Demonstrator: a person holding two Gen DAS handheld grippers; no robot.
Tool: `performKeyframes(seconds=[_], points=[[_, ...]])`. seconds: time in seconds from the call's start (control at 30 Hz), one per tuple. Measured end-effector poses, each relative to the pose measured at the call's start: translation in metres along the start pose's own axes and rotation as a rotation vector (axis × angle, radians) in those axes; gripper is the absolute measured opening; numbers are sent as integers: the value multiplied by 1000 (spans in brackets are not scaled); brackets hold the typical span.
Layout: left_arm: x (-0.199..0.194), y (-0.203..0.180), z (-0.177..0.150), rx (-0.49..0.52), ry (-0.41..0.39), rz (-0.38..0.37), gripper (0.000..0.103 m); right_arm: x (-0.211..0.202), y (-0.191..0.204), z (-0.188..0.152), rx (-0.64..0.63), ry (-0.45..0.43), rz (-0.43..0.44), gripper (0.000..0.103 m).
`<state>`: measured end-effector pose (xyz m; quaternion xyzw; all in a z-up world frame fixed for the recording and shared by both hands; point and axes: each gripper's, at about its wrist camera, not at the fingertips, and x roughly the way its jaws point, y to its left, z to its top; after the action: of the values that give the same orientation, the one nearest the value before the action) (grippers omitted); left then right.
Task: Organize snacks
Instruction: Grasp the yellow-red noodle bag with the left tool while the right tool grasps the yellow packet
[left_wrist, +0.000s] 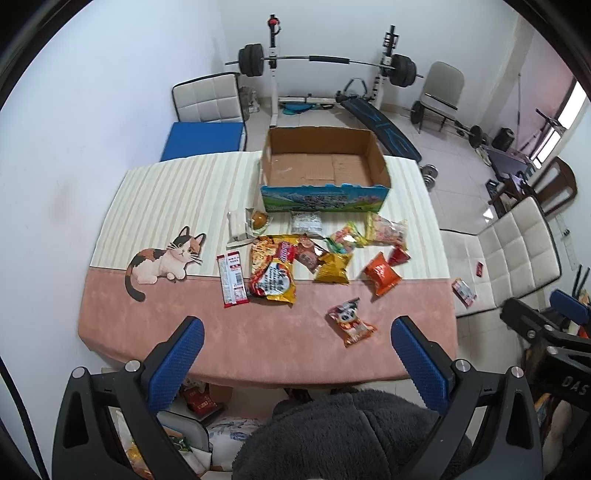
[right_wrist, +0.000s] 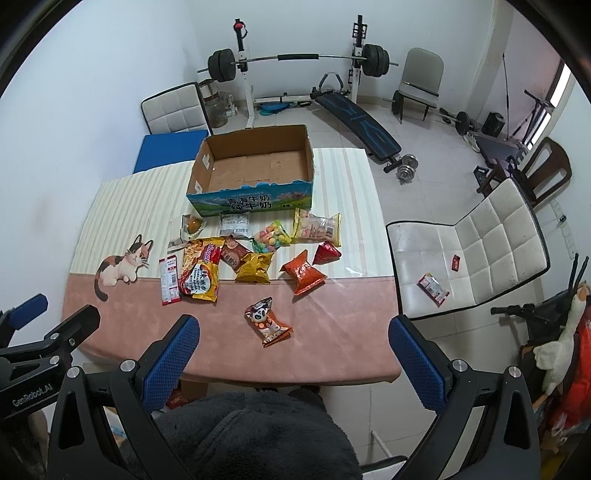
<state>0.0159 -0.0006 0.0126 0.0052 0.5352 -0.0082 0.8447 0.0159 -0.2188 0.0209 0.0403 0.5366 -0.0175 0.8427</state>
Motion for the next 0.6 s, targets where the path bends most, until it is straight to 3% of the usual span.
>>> performKeyframes(seconds=[0.1, 0.23, 0.4, 0.6], points=[[24, 14, 8, -42, -6, 33, 103, 29, -8, 5, 8, -12, 22, 103], [70, 38, 17, -102, 35, 65, 103, 91, -13, 19, 41, 77, 76, 103], [144, 70, 25, -163, 145, 109, 103, 187, 1, 35, 48, 217, 115, 103], [249, 86, 36, -190, 307, 48, 103, 309, 29, 51, 93, 357, 157, 102]])
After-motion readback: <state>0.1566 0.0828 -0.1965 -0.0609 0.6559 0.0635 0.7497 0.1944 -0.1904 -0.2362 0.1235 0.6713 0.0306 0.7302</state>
